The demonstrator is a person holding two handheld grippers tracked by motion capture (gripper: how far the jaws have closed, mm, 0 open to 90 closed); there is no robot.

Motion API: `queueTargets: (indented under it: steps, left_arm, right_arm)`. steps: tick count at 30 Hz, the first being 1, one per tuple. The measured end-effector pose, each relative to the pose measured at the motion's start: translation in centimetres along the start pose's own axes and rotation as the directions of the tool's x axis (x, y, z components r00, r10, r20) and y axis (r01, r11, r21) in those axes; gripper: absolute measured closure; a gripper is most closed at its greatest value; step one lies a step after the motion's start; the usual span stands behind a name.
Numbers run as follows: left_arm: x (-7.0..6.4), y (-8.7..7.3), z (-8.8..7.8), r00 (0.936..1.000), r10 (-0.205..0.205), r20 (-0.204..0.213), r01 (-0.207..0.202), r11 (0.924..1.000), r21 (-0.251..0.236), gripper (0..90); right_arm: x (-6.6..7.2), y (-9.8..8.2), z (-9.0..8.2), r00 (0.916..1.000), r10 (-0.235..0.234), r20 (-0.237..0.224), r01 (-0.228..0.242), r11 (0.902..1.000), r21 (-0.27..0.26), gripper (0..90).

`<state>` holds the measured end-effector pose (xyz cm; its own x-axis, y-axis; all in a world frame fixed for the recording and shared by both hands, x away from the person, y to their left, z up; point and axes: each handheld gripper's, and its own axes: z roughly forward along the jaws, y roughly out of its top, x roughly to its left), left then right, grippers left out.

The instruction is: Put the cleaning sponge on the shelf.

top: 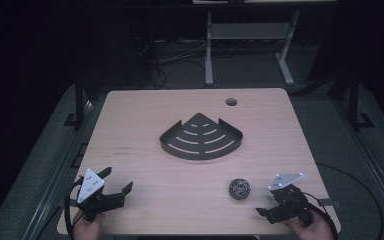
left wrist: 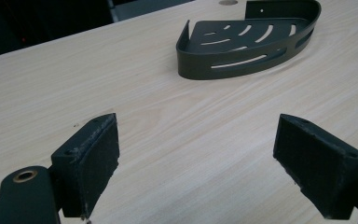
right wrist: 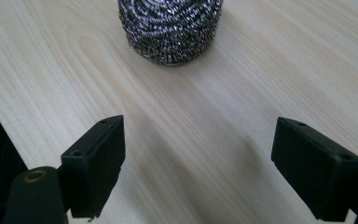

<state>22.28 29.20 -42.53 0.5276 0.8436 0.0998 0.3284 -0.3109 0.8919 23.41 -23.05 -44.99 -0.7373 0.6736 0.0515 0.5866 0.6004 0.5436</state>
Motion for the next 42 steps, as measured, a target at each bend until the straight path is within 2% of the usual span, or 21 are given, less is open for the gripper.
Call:
queueTargets:
  steps: [16, 26, 42]
  left_arm:
    - [-0.1, 0.0, 0.0, 1.0000, 0.003, -0.002, -0.003, 1.0000, -0.001, 13.7]
    - [0.1, 0.0, -0.1, 1.0000, 0.000, -0.004, 0.000, 1.0000, -0.004, 13.7]
    - [0.1, 0.0, -0.1, 1.0000, -0.002, -0.004, 0.002, 1.0000, -0.005, 13.8]
  right_arm:
    - [1.1, 2.0, 0.8, 0.9975, -0.067, -0.023, 0.068, 0.9973, 0.026, 17.0]
    - [1.1, 3.3, 0.6, 0.9941, -0.106, -0.022, 0.107, 0.9934, 0.042, 17.1]
    - [1.5, 6.0, 2.1, 0.9875, -0.152, -0.043, 0.155, 0.9849, 0.078, 17.3]
